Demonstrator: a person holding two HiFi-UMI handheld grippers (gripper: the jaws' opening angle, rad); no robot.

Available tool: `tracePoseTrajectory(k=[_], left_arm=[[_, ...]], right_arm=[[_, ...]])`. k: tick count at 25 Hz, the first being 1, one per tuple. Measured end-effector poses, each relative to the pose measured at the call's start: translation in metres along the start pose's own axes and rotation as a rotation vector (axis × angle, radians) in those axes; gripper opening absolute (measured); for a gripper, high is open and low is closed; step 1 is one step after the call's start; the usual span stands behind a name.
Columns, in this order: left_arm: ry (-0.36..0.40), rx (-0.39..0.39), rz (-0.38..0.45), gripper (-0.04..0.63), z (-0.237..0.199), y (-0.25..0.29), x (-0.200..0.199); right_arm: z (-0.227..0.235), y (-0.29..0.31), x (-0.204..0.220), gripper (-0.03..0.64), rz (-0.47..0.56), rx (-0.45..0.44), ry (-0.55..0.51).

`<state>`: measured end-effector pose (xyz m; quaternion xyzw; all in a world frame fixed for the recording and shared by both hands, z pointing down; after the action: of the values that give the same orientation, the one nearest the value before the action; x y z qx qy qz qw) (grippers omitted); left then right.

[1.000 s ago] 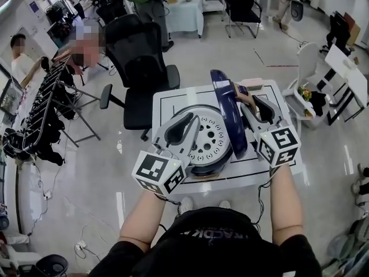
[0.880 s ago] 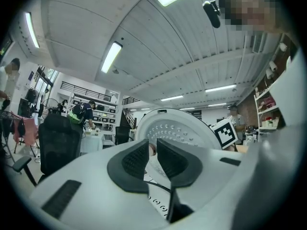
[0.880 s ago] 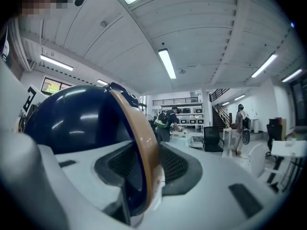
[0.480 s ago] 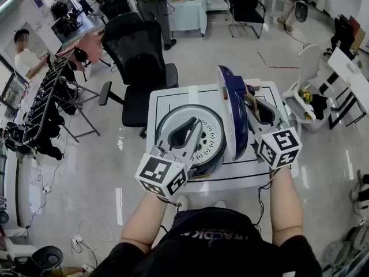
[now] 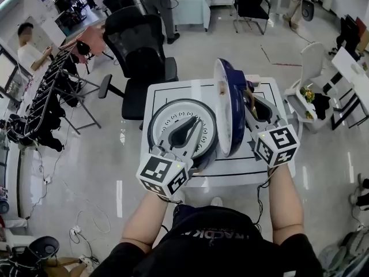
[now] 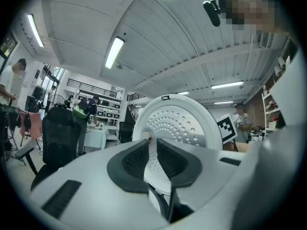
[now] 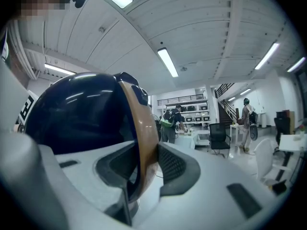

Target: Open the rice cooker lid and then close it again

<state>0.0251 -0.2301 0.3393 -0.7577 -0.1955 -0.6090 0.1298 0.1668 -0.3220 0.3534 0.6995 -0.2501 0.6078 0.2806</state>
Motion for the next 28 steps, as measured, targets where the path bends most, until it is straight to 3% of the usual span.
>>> tracePoseTrajectory(k=[15, 22, 28], left_arm=[[0.007, -0.069, -0.011, 0.058, 0.007, -0.024, 0.007], [0.017, 0.003, -0.031, 0.088, 0.01, -0.044, 0.002], [0.019, 0.115, -0.05, 0.187, 0.017, -0.066, 0.005]], right_arm=[[0.0, -0.012, -0.001, 0.143, 0.053, -0.022, 0.046], [-0.008, -0.044, -0.003, 0.153, 0.052, 0.078, 0.065], [-0.034, -0.087, -0.01, 0.194, 0.065, 0.178, 0.075]])
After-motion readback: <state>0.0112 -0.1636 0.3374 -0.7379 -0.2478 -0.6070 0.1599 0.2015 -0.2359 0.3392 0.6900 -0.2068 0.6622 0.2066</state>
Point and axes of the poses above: the fingertips, and each gripper's own axes: y forward along the fingers, z to its right, x out of its underside, the point moved 2 cm from there along -y, backward along the fingers, and after that the axes turned 6 degrees about -y, right-handed, at the moved point
